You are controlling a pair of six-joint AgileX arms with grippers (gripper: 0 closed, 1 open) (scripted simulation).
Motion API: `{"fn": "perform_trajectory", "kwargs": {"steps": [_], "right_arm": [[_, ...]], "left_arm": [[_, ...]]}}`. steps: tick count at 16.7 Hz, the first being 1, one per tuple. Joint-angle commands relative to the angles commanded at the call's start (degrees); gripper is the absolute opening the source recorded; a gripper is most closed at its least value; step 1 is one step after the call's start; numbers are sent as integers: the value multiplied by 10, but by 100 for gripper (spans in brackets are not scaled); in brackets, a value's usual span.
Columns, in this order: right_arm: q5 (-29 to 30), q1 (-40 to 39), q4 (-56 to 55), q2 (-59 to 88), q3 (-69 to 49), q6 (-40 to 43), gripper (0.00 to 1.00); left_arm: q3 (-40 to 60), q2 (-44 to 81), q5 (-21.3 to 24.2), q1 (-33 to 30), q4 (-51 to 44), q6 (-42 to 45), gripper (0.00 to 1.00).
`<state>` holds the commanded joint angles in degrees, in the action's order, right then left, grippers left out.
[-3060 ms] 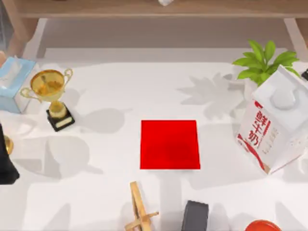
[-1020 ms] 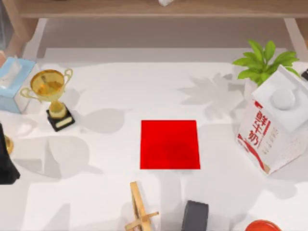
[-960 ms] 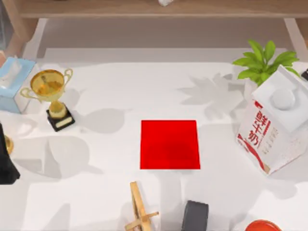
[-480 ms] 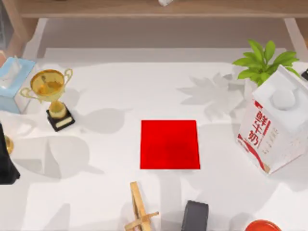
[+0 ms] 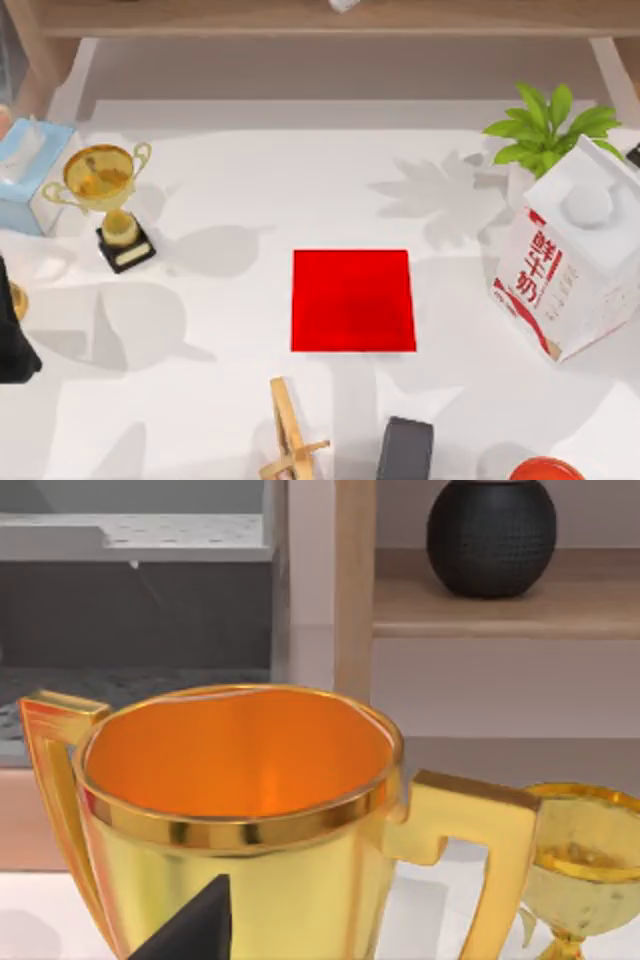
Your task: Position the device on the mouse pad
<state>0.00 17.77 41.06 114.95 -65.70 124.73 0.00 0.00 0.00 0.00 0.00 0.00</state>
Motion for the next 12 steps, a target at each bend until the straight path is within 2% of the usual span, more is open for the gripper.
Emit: {"fn": "perform_trajectory", "kwargs": {"steps": [2, 12], "right_arm": [[0, 0, 0, 0, 0, 0, 100], [0, 0, 0, 0, 0, 0, 25]], "left_arm": [[0, 0, 0, 0, 0, 0, 100], [0, 0, 0, 0, 0, 0, 100]]}}
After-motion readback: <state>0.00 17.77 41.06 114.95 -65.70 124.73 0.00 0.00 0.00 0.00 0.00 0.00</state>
